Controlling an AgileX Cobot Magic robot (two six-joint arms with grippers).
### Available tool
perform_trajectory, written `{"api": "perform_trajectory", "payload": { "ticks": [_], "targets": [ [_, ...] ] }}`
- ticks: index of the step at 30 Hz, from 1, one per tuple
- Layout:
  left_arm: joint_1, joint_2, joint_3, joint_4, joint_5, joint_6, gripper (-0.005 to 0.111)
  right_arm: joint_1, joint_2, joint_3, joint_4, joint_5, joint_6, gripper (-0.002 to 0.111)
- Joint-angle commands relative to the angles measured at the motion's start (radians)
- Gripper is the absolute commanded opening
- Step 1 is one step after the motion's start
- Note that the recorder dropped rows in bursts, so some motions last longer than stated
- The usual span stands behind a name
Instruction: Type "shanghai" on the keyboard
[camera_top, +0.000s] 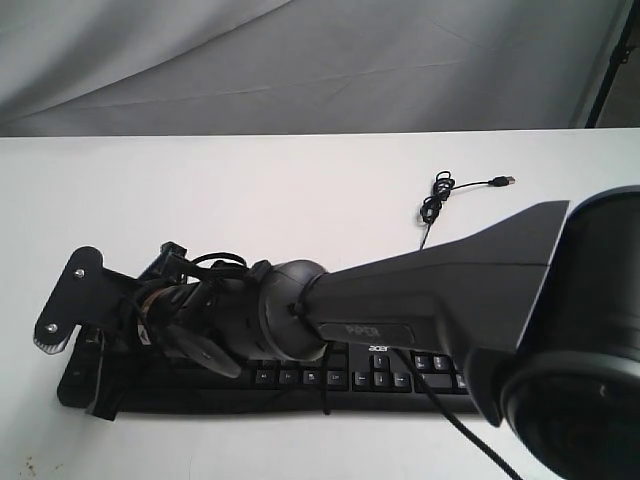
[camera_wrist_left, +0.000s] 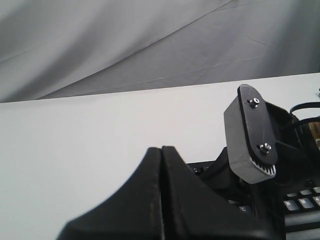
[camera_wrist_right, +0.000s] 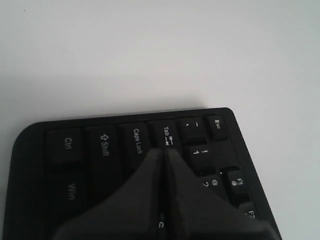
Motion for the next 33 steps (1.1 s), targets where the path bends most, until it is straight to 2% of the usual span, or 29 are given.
{"api": "perform_trajectory", "payload": {
  "ticks": [1, 28, 33],
  "targets": [
    [-0.004, -0.003, 0.004, 0.005, -0.003, -0.003, 0.000, -0.006, 0.010, -0.005, -0.008, -0.011, -0.011, 0.000],
    [-0.004, -0.003, 0.004, 0.005, -0.003, -0.003, 0.000, -0.006, 0.017, -0.005, -0.008, 0.021, -0.017, 0.000],
    [-0.004, -0.003, 0.004, 0.005, -0.003, -0.003, 0.000, -0.006, -0.056, -0.002, -0.078, 0.070, -0.017, 0.000]
  ]
}}
